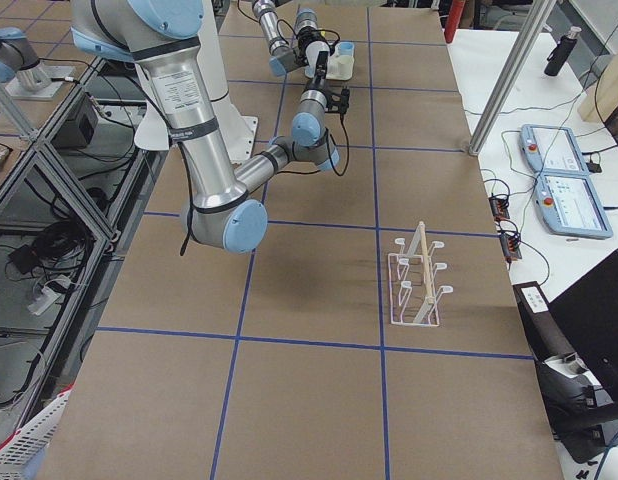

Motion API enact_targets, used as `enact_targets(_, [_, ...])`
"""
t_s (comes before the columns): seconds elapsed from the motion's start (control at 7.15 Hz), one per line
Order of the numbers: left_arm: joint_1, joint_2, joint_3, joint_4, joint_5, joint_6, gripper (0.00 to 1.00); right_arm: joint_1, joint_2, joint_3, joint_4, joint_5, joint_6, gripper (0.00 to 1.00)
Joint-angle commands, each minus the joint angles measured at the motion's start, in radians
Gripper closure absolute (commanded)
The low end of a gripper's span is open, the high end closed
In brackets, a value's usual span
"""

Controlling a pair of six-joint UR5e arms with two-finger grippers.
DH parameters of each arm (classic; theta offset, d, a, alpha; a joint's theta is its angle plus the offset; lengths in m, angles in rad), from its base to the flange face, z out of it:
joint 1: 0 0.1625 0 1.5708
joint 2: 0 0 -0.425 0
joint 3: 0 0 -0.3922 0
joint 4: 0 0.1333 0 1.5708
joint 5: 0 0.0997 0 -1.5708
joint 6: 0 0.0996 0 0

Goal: Transfer IKEA cup to right arm and place on rack

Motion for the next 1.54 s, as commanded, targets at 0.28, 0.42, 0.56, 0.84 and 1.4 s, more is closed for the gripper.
enact_targets(0.28, [0.018,-0.007,0.011,0.000,0.015,0.010,0.43,-0.011,0.001,0.003,0.002,-0.012,0.000,0.87])
enact_targets(0.42, [0.016,-0.004,0.011,0.000,0.040,0.013,0.27,-0.011,0.001,0.006,0.002,-0.013,0.000,0.97])
enact_targets(0.56, [0.013,0.003,0.005,-0.002,0.115,0.013,0.00,-0.008,0.001,0.007,0.002,-0.015,0.001,0.98])
enact_targets(0.84, [-0.052,0.045,0.000,0.003,0.125,0.017,0.00,0.088,-0.013,-0.005,-0.068,-0.061,-0.014,0.99])
enact_targets(1.4, [-0.177,0.122,0.023,0.195,0.031,0.433,0.00,0.304,-0.013,0.003,-0.730,0.031,-0.530,0.97])
